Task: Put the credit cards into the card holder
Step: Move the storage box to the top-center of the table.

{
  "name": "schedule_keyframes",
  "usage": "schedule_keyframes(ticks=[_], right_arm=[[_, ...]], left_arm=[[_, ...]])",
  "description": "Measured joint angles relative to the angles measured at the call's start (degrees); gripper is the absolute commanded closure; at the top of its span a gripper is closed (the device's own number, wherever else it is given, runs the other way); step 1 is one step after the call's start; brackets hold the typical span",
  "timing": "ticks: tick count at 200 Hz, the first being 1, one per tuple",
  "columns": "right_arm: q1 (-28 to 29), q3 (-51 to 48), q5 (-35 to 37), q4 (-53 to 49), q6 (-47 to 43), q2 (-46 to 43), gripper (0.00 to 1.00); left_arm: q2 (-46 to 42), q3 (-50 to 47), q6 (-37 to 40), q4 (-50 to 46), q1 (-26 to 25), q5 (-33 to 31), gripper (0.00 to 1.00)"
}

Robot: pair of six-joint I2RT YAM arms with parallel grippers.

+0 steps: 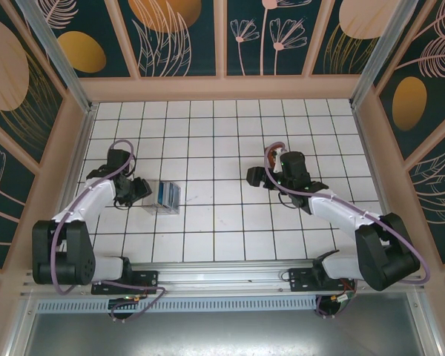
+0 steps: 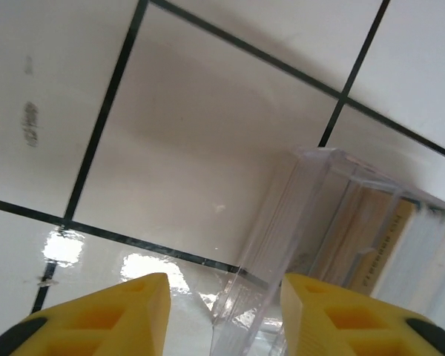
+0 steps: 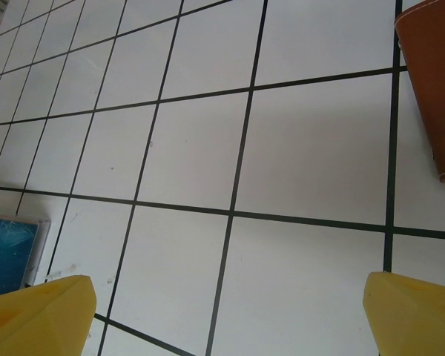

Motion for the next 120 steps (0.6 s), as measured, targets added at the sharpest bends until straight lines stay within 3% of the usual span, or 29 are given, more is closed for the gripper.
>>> schedule_keyframes(ticks=[16, 38, 79, 120], right_arm=[[0.0, 0.48, -0.66, -0.02, 0.0, 0.63, 0.07], [0.0, 1.18, -0.76, -0.02, 0.07, 1.64, 0.08], [-0.85, 6.29, 2.78, -3.48, -0.07, 4.44, 0.09], [-10.86, 11.69, 4.15, -4.44, -1.18, 7.61, 0.1]], left_arm=[[1.64, 0.24, 0.59, 1.42, 0.0, 3.15, 0.89], [2.51, 0.42, -0.04, 2.8, -0.17, 6.99, 0.97], [4.0, 0.81, -4.13, 5.68, -0.81, 9.84, 1.0], [10.05, 6.29, -10.1, 8.22, -8.48, 10.38, 1.0]])
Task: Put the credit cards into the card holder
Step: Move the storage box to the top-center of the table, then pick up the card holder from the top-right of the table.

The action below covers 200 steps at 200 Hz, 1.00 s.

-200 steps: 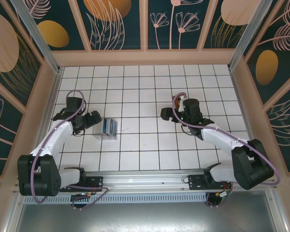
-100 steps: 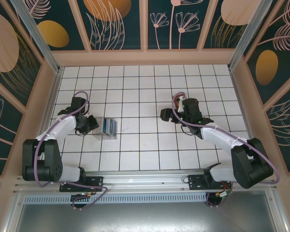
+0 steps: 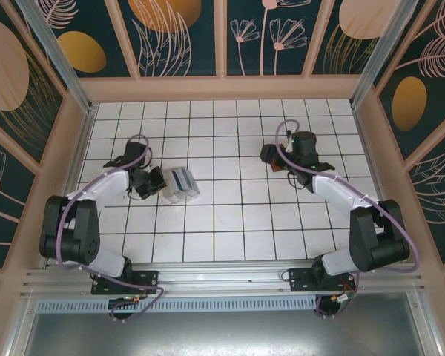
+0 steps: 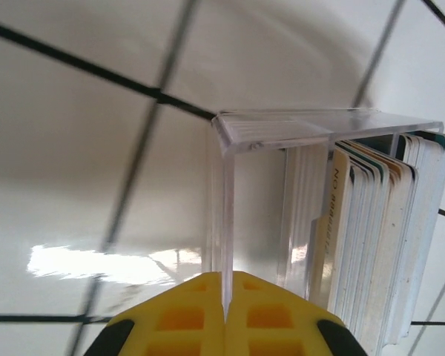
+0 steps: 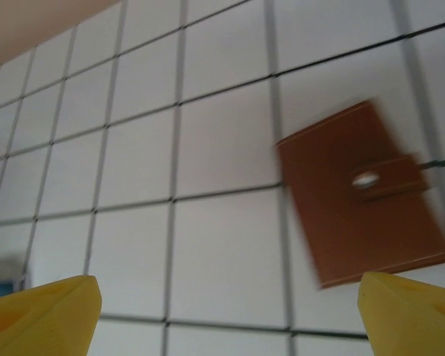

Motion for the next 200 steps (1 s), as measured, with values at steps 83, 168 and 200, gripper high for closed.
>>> schedule_keyframes(ticks=[83, 168, 200], right_arm=[[-7.72, 5.29, 0.98, -6.97, -9.27, 8.72, 0.06], [-3.52, 21.64, 4.55, -16.81, -19.41, 25.42, 0.03], [-3.15, 21.99, 5.27, -19.71, -20.85, 27.41, 0.05]], left_arm=[[24.63, 31.76, -3.78, 1.01, -12.02, -1.01, 0.93], [28.79, 38.6, -2.97, 2.49, -13.84, -0.52, 0.63], [22.4, 35.85, -1.81, 2.73, -13.62, -0.85, 0.55]])
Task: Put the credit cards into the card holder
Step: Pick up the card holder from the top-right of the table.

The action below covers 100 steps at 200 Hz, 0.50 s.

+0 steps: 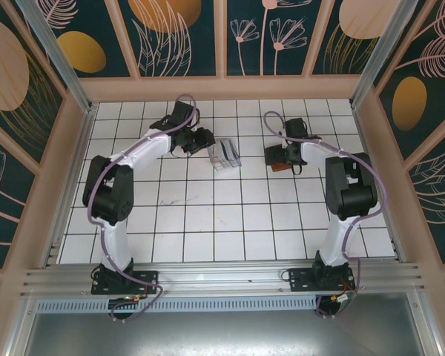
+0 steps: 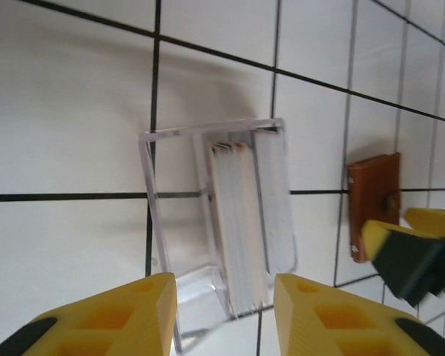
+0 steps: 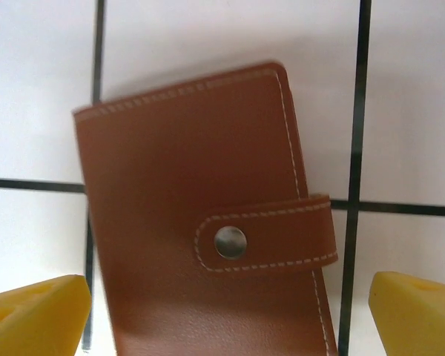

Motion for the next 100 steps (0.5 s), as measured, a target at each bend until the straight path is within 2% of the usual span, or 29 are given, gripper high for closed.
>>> schedule_keyframes(ticks=[32, 55, 100], right_arm=[[1.55, 0.15, 3.43, -1.14, -0.7, 1.6, 0.23], [3.56, -0.02, 4.94, -0.42, -0.07, 0.98, 0.36], [10.4, -9.22, 4.35, 1.44, 4.13, -8.7, 0.4]], left_arm=[[-10.56, -6.88, 2.12, 0.83, 1.11, -1.2, 0.5], [-18.78, -13.84, 4.66, 2.64, 3.37, -0.52, 0.42], [-29.57, -29.7, 6.97, 9.62, 6.27, 2.91, 0.41]])
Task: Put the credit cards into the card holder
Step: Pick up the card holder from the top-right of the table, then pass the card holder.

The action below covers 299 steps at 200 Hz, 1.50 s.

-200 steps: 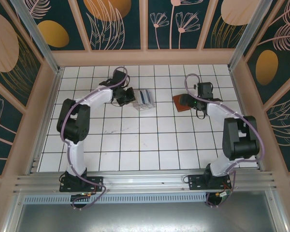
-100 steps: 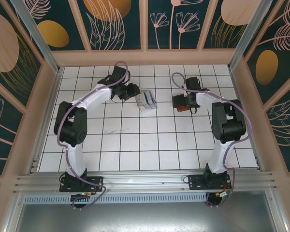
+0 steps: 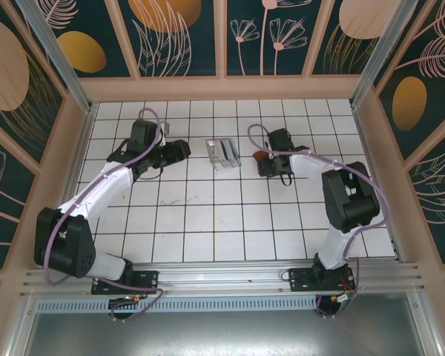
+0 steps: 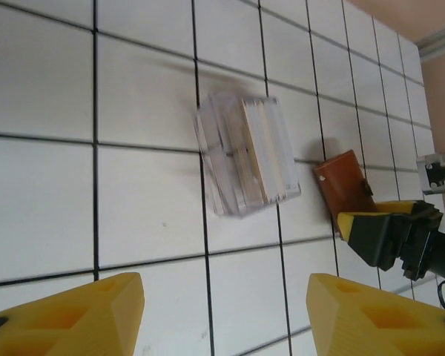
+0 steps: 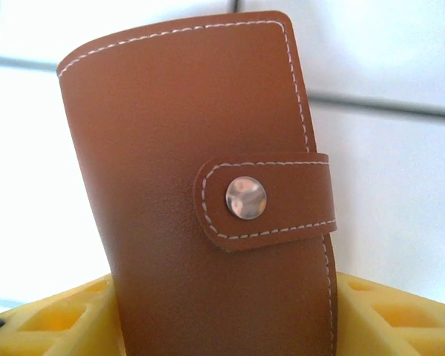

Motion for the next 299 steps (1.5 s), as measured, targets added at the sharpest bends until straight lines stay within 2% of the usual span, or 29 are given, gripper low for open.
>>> schedule_keyframes(ticks=[28, 52, 70, 98, 156, 197, 229, 238, 251, 271, 299], right_arm=[[5.35, -8.09, -3.1, 0.96, 5.57, -8.48, 0.41], [11.06, -14.53, -7.61, 3.13, 12.68, -14.93, 0.42], [15.56, -17.18, -9.84, 5.88, 16.87, -16.41, 0.43], [20.68, -19.06, -12.07, 11.15, 21.57, -16.41, 0.43], [21.77, -18.78, -16.35, 21.11, 25.09, -14.45, 0.43], [22.03, -17.59, -18.67, 25.4, 26.6, -11.61, 0.45], [22.69, -17.09, -19.93, 28.68, 27.17, -11.3, 0.45], [22.93, -17.0, -20.37, 29.33, 27.15, -11.3, 0.45], [23.17, -16.96, -20.52, 29.92, 27.12, -11.3, 0.44], [23.21, -16.94, -20.48, 30.91, 27.12, -11.3, 0.35], [23.34, -17.27, -18.69, 31.36, 25.55, -12.31, 0.21]], left_arm=[[-0.85, -8.94, -1.11, 7.78, -0.98, 6.05, 0.43], [-0.68, -14.23, -3.02, 13.64, -5.55, 8.94, 0.41], [-0.61, -17.44, -6.27, 20.5, -8.28, 11.3, 0.4], [1.03, -19.91, -10.78, 28.02, -8.9, 12.94, 0.4], [4.04, -20.2, -15.67, 32.94, -10.01, 13.09, 0.41], [5.31, -20.13, -18.27, 33.77, -10.38, 12.35, 0.47], [6.4, -19.8, -18.97, 33.53, -10.86, 11.13, 0.45], [6.4, -19.52, -18.99, 33.42, -10.99, 10.56, 0.5], [6.4, -18.84, -19.3, 33.05, -10.99, 9.9, 0.64], [6.43, -17.68, -19.43, 32.76, -10.97, 9.51, 0.83], [6.62, -15.8, -17.92, 30.58, -10.99, 9.46, 0.86]])
